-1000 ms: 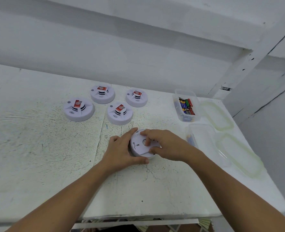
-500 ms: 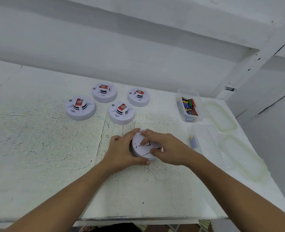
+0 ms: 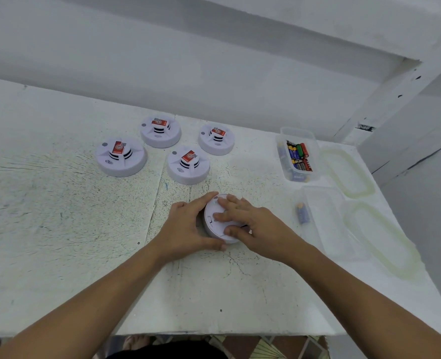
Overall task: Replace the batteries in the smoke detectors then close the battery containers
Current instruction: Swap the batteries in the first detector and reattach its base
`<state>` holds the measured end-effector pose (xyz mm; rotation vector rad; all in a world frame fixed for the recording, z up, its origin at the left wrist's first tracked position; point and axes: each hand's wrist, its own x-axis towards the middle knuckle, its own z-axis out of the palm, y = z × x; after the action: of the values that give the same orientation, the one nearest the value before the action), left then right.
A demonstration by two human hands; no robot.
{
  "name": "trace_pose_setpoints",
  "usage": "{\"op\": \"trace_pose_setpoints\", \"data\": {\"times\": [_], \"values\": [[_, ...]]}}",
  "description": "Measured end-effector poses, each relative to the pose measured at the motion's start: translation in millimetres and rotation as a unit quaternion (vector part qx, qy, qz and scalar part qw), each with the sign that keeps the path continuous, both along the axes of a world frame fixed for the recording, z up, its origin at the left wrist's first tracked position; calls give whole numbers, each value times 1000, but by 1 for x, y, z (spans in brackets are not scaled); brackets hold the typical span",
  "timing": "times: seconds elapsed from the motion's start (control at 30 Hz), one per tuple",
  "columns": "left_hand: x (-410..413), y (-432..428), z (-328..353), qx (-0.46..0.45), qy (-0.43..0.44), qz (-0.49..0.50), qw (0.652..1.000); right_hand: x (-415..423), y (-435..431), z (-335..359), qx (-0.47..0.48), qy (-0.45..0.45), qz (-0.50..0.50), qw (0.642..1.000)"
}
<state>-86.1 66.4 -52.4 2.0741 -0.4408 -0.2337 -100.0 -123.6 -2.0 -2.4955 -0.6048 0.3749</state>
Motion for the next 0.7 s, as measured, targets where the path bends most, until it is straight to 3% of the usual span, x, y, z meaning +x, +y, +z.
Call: {"op": "trace_pose_setpoints", "data": {"times": [0.7], "values": [[-5, -2, 9, -16, -7, 8, 1000, -13, 17, -6, 32, 2, -110, 993]]}}
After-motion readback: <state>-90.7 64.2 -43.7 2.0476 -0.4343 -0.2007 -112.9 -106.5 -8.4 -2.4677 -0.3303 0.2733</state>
